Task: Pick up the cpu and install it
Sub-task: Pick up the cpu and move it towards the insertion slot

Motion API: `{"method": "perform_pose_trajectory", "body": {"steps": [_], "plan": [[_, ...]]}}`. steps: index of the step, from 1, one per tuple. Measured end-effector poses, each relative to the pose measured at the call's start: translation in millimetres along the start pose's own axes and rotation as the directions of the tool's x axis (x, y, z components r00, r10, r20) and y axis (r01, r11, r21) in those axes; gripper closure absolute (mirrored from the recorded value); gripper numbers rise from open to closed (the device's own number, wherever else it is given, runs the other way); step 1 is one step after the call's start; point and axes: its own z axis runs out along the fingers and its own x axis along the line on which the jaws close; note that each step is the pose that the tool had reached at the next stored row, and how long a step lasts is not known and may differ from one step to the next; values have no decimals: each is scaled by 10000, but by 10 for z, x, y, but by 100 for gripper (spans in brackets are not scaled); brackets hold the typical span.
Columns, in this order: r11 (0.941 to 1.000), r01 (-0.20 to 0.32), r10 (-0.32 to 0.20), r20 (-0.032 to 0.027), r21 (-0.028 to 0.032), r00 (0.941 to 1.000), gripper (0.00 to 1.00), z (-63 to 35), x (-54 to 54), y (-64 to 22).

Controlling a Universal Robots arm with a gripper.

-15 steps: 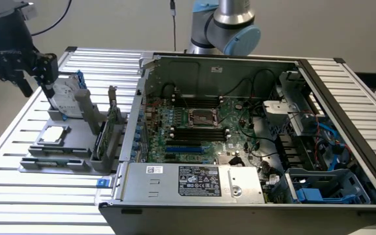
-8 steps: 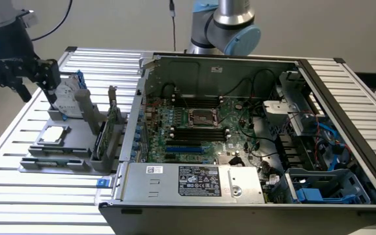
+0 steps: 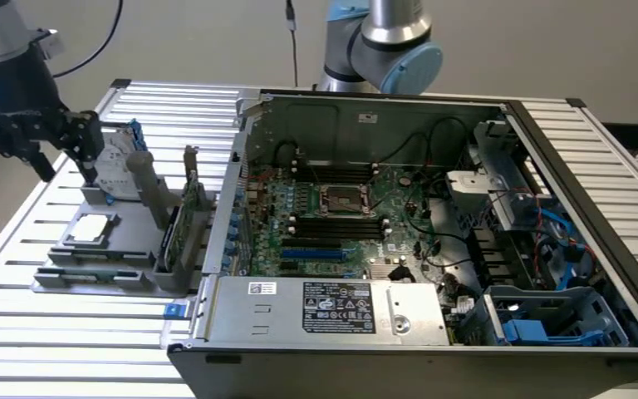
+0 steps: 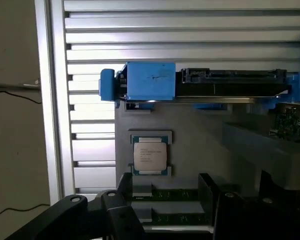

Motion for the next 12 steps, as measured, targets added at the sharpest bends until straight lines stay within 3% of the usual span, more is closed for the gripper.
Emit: {"method": "perform_pose_trajectory", "body": {"steps": [3, 12], "plan": [[10000, 66, -66, 2, -56, 10000, 36, 53, 7, 2], [9999, 85, -85, 3, -61, 10000, 36, 218, 10, -6]]}}
